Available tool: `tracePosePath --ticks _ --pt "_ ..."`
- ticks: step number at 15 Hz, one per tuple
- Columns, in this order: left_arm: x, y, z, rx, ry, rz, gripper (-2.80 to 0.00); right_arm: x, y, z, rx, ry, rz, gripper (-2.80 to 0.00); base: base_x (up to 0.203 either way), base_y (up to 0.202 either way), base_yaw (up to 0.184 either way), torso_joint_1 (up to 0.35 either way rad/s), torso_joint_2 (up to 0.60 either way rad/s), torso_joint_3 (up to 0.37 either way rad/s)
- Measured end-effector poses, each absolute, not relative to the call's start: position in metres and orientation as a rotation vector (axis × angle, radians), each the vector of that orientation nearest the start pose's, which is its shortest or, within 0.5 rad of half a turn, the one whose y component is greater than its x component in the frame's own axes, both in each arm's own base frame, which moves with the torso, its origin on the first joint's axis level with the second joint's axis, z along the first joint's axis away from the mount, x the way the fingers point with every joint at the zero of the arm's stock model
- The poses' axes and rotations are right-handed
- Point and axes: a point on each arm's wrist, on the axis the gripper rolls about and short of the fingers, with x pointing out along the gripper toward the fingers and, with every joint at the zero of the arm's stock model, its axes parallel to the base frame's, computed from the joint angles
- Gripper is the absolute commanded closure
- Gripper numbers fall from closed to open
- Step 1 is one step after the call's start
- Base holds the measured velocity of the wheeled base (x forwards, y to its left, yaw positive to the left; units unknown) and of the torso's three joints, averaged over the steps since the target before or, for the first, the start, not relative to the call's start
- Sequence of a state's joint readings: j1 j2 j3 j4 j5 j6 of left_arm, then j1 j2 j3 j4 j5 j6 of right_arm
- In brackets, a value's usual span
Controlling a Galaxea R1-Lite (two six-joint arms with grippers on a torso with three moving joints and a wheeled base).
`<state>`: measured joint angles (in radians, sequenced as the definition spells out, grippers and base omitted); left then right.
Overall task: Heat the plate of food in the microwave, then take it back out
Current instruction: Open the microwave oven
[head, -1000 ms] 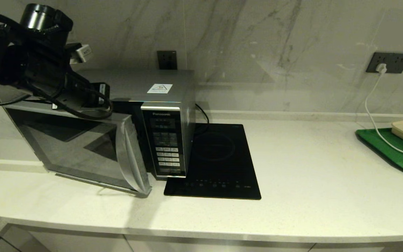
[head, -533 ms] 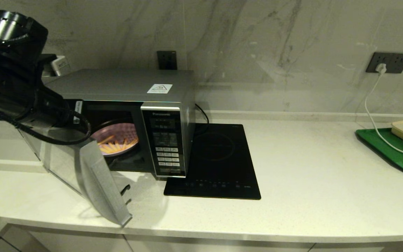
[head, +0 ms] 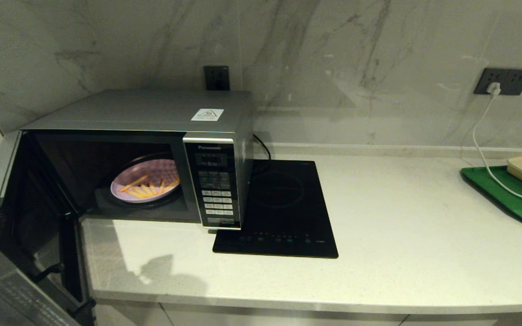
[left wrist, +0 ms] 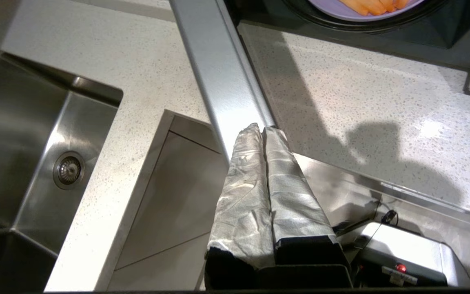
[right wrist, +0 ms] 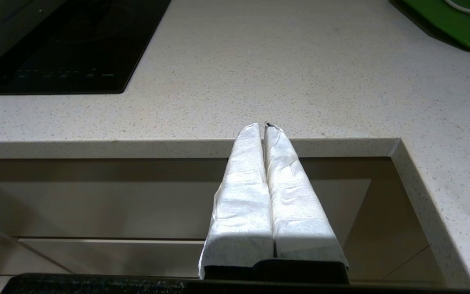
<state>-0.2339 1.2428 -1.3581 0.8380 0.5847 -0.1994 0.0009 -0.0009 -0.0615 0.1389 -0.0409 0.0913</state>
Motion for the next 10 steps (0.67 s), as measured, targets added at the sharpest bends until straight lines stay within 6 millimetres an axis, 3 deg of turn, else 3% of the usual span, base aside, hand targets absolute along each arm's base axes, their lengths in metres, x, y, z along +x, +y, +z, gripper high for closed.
tracePosePath --ticks 4,10 --pt "0.123 -0.027 0.313 0.082 0.596 0.338 0.0 -0.028 -0.001 0.078 0.09 0.074 -0.043 0.0 0.0 0.0 0.0 0.0 0.0 0.0" --pt "0.136 -0.038 0.312 0.1 0.617 0.288 0.0 -0.028 -0.001 0.078 0.09 0.075 -0.044 0.0 0.0 0.0 0.0 0.0 0.0 0.0"
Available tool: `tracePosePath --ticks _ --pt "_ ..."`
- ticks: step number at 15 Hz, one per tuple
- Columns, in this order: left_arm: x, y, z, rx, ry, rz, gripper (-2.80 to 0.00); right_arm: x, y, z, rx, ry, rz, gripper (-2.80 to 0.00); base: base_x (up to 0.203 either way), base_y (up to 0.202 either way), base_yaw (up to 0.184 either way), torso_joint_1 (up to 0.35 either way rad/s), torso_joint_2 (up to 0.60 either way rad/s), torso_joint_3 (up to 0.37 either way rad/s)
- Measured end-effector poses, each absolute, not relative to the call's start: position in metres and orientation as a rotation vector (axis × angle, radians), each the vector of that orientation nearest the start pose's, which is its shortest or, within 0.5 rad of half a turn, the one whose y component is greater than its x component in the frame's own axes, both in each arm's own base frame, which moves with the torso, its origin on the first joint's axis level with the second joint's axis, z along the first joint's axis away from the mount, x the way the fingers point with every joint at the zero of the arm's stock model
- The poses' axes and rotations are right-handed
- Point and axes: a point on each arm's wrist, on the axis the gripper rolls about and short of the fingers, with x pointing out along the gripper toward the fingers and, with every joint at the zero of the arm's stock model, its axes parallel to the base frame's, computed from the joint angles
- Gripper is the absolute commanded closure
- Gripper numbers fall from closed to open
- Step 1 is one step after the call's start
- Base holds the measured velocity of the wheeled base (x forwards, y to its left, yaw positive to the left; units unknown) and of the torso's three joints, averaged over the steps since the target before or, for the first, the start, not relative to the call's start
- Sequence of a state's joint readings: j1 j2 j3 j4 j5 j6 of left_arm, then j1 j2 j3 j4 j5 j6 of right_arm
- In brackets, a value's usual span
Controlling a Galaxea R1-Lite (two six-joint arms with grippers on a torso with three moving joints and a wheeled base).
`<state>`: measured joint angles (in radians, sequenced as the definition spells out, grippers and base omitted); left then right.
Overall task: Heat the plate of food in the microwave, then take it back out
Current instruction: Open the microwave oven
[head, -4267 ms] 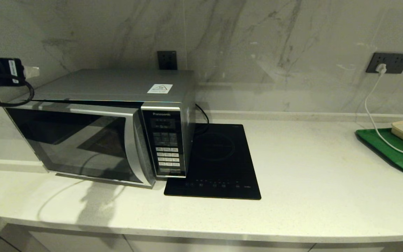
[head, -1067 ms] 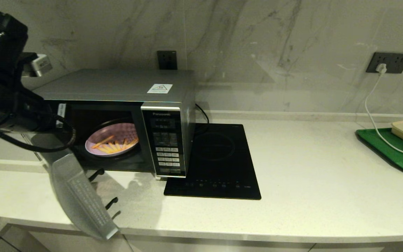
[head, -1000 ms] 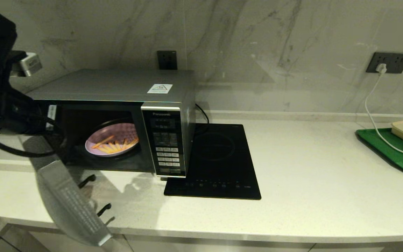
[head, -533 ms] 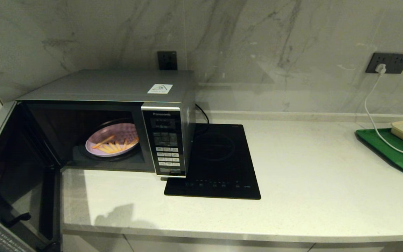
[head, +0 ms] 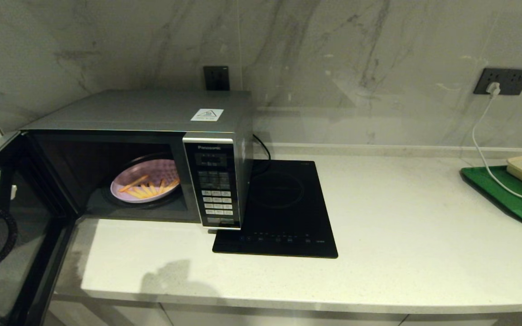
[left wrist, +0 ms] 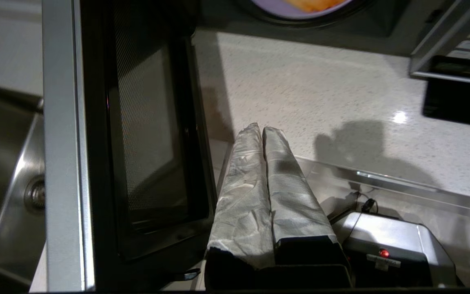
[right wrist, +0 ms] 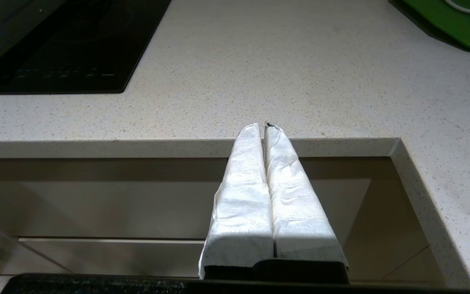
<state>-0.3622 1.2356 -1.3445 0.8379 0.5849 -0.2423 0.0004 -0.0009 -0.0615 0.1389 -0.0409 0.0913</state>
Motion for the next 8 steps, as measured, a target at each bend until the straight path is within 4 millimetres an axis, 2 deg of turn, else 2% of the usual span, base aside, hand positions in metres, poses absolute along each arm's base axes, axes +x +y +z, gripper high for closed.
tracePosePath --ticks 4,8 --pt "0.161 -0.012 0.294 0.001 0.704 0.492 0.0 -0.028 -0.001 0.078 0.09 0.076 -0.044 0.0 0.0 0.0 0.0 0.0 0.0 0.0" --pt "0.169 0.026 0.285 -0.172 0.749 0.666 0.0 -0.028 -0.001 0.078 0.09 0.075 -0.044 0.0 0.0 0.0 0.0 0.0 0.0 0.0"
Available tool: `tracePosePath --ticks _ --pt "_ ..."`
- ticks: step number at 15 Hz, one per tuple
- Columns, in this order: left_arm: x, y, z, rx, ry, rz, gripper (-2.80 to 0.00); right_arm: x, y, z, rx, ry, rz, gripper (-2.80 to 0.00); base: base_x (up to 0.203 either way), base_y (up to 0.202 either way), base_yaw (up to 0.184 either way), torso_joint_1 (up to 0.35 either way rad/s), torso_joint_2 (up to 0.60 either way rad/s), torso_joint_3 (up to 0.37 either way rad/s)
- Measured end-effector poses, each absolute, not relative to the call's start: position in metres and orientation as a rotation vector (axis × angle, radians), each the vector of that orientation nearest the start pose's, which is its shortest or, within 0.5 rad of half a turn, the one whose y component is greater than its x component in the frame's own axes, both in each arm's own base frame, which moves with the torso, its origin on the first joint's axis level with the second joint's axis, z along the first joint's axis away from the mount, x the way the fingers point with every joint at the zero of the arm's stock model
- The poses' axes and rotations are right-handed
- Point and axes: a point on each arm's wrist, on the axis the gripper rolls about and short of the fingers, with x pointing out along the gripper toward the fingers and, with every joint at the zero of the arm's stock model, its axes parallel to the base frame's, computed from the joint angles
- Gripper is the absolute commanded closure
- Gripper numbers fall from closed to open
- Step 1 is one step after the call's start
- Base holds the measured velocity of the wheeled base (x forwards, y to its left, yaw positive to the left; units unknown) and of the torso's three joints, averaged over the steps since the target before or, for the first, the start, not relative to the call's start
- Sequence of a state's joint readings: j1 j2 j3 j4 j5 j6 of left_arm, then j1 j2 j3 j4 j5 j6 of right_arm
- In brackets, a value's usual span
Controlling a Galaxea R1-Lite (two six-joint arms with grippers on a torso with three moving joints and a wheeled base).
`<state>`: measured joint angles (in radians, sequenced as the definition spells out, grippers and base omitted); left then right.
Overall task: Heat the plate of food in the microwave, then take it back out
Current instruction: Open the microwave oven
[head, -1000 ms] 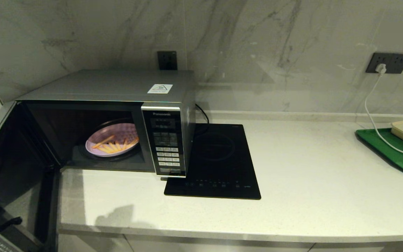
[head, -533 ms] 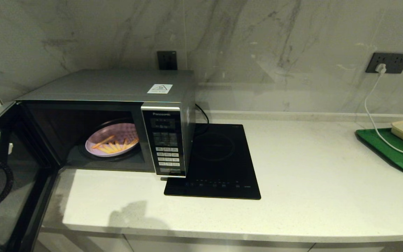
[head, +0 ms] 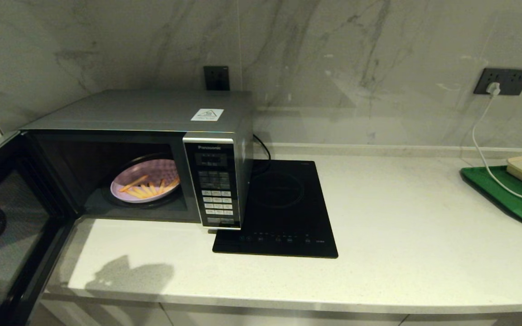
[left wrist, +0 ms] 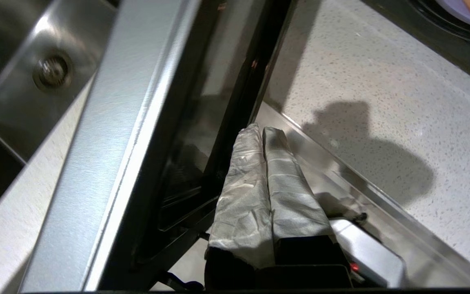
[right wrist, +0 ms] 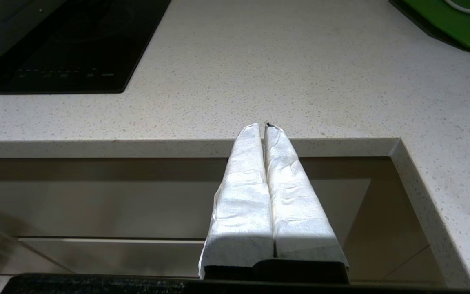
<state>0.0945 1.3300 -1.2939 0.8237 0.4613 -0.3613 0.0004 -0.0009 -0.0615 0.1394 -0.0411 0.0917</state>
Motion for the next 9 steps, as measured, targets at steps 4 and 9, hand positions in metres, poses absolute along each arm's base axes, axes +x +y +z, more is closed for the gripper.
tracePosePath --ticks 4,9 --pt "0.163 0.058 0.279 -0.315 0.767 0.773 0.0 -0.028 -0.001 0.078 0.09 0.075 -0.044 0.0 0.0 0.0 0.0 0.0 0.0 0.0" --pt "0.156 0.07 0.278 -0.36 0.757 0.841 0.0 -0.028 -0.001 0.078 0.09 0.075 -0.044 0.0 0.0 0.0 0.0 0.0 0.0 0.0"
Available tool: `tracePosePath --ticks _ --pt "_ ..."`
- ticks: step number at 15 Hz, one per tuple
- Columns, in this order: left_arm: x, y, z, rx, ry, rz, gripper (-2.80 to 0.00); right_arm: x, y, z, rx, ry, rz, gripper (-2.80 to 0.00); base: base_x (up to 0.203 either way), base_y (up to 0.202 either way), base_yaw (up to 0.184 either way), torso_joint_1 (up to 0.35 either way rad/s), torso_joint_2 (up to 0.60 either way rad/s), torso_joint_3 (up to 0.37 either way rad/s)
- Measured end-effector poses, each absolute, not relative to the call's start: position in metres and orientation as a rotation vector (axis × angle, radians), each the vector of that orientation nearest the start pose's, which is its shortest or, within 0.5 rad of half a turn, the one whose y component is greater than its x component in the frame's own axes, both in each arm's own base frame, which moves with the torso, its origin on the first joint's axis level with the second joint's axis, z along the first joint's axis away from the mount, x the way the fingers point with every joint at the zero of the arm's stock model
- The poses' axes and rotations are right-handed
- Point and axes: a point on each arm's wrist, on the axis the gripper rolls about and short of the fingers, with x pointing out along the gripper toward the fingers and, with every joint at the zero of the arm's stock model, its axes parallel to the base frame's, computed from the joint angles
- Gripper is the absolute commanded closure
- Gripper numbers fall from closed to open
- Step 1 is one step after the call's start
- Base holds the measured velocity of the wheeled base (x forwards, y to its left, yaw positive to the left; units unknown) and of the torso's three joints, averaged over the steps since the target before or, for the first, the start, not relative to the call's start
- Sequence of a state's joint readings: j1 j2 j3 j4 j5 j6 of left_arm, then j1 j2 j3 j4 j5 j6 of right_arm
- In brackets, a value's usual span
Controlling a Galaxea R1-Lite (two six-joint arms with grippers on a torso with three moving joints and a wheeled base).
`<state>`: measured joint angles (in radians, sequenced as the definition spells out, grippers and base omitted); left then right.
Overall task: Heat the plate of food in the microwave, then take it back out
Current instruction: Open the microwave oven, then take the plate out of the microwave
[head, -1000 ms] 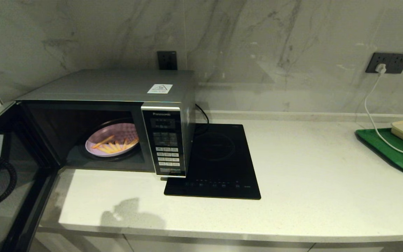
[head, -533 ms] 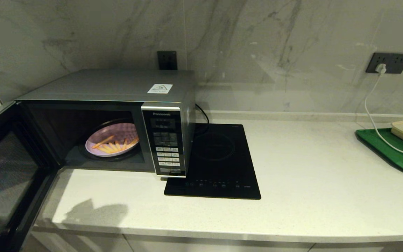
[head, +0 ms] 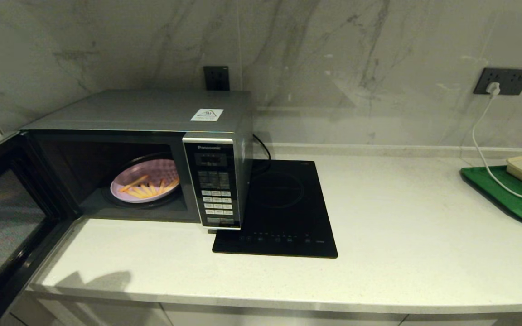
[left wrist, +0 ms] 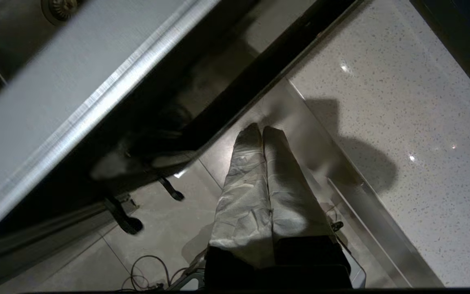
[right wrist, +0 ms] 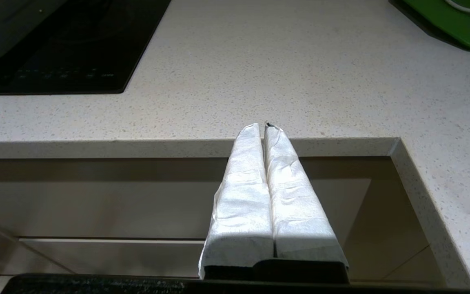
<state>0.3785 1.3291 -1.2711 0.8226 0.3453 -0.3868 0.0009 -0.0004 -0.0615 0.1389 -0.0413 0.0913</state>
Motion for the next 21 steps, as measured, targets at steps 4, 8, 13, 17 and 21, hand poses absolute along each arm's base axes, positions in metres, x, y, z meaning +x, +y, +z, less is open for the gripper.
tracePosePath --ticks 4,8,13,17,21 --pt "0.157 0.06 0.28 -0.421 0.749 0.712 0.0 -0.028 -0.001 0.078 0.09 0.075 -0.044 0.0 0.0 0.0 0.0 0.0 0.0 0.0" --pt "0.167 0.042 0.285 -0.798 0.695 0.488 0.0 -0.028 -0.001 0.078 0.09 0.075 -0.044 0.0 0.0 0.0 0.0 0.0 0.0 0.0" --pt "0.209 0.044 0.267 -1.248 0.696 0.467 0.0 -0.028 -0.001 0.078 0.09 0.075 -0.044 0.0 0.0 0.0 0.0 0.0 0.0 0.0" --pt "0.247 0.057 0.229 -1.394 0.675 0.508 0.0 -0.028 -0.001 0.078 0.09 0.075 -0.044 0.0 0.0 0.0 0.0 0.0 0.0 0.0" --pt "0.271 0.058 0.218 -1.481 0.629 0.401 -2.8 -0.028 -0.001 0.078 0.09 0.075 -0.043 0.0 0.0 0.0 0.0 0.0 0.0 0.0"
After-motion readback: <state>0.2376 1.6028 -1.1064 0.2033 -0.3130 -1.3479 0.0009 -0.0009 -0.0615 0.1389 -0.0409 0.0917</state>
